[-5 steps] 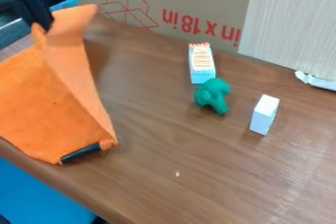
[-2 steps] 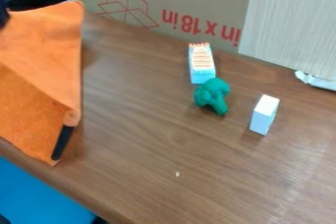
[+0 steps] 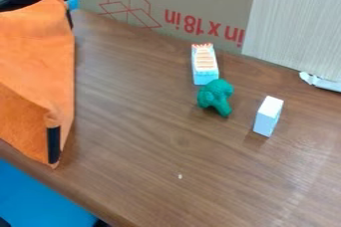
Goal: Fold the cloth from top right to bottom left
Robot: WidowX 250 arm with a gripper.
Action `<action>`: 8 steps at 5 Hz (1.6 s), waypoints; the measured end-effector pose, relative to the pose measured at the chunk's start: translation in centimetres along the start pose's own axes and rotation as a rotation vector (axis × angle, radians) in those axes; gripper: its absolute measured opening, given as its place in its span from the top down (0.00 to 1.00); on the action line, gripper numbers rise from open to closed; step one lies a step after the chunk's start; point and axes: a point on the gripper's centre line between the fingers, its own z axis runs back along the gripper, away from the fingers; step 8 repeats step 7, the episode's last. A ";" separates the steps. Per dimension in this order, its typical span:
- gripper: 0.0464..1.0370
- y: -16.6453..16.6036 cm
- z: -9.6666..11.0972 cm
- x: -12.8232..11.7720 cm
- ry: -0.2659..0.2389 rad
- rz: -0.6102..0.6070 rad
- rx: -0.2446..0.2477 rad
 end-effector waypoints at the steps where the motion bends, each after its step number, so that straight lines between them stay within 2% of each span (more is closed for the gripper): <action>1: 0.96 1.3 -0.1 -0.3 -0.013 0.067 -0.027; 2: 0.78 2.0 0.1 -0.3 -0.026 0.123 -0.059; 3: 0.55 2.4 0.2 -0.6 -0.016 0.125 -0.061; 4: 0.21 2.6 0.6 -0.6 -0.002 0.121 -0.044; 5: 0.04 2.5 1.2 -0.5 0.068 0.175 0.096; 6: 0.04 0.9 0.5 -1.2 0.162 0.170 0.197; 7: 0.04 -2.6 1.2 -1.3 0.218 0.034 0.174; 8: 0.04 -2.6 1.2 -1.3 0.218 0.034 0.174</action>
